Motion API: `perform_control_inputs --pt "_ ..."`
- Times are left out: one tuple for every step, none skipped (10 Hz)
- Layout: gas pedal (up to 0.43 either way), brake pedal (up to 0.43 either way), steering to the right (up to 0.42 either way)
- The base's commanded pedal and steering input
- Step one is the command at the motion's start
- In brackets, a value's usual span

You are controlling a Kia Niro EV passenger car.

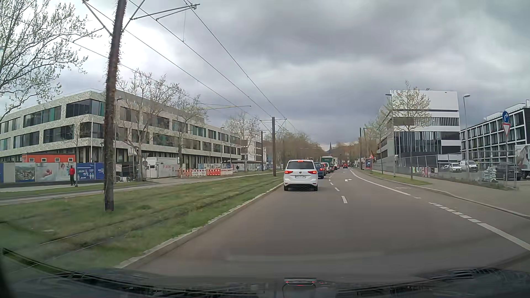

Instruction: Follow the waypoints while adhering to traffic rules and regulations

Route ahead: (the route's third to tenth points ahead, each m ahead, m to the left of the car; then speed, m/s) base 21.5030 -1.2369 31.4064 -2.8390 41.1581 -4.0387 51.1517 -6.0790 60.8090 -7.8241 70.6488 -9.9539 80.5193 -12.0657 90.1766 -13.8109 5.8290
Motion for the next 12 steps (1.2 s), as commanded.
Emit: perform_control_inputs --pt "0.020 0.000 0.004" --pt "0.020 0.000 0.014" --pt "0.020 0.000 0.024" --pt "0.020 0.000 0.032" --pt "0.020 0.000 0.039" --pt "0.020 0.000 0.044" --pt "0.008 0.000 0.047" --pt "0.000 0.000 0.051" --pt "0.000 0.000 0.052" --pt "0.000 0.000 0.049" --pt "0.000 0.000 0.048" --pt "0.000 0.000 0.047"
